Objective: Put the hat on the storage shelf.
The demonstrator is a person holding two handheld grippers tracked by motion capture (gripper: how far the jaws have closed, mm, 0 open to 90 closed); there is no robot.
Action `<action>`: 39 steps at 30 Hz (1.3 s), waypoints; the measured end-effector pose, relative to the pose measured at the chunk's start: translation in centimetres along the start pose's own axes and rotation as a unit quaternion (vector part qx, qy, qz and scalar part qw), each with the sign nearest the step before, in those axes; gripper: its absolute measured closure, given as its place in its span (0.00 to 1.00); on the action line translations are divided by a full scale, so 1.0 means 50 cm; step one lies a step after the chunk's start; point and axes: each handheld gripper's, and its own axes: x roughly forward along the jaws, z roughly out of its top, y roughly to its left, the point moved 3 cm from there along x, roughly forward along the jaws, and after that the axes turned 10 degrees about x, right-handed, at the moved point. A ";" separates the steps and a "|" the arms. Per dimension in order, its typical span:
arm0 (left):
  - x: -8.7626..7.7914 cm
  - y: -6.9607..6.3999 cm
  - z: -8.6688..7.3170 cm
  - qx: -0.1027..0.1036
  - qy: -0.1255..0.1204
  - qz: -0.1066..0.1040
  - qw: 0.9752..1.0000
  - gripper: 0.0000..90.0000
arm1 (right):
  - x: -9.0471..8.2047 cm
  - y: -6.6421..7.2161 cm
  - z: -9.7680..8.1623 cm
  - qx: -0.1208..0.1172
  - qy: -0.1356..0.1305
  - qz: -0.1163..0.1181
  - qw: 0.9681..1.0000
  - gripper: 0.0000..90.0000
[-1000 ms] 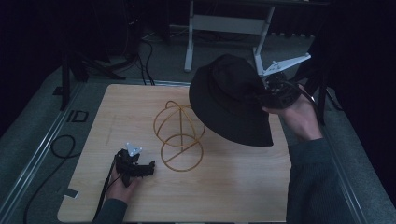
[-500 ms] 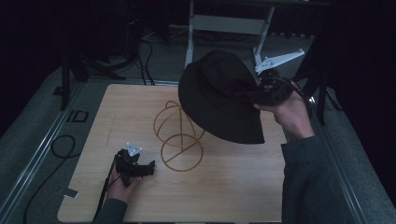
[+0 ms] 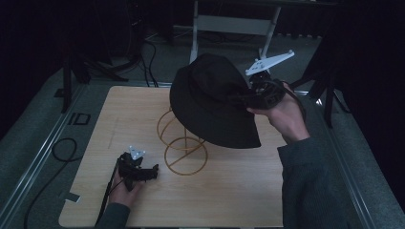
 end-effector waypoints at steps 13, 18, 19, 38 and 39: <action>0.000 0.000 0.000 0.000 0.000 0.000 1.000 0.03 | 0.037 0.042 0.008 -0.026 0.017 0.021 0.999 0.97; 0.000 0.000 0.000 0.001 0.001 0.000 1.000 0.03 | 0.058 0.056 0.009 -0.039 0.027 0.029 0.998 0.97; 0.000 0.000 0.000 0.001 0.001 0.000 1.000 0.03 | 0.061 0.059 0.009 -0.039 0.029 0.030 0.998 0.96; 0.000 0.000 0.000 0.001 0.001 0.000 1.000 0.03 | 0.123 0.083 0.004 -0.044 0.057 0.050 0.996 0.91; 0.000 0.000 0.000 0.001 0.001 0.000 1.000 0.03 | 0.127 0.083 0.003 -0.043 0.060 0.051 0.996 0.90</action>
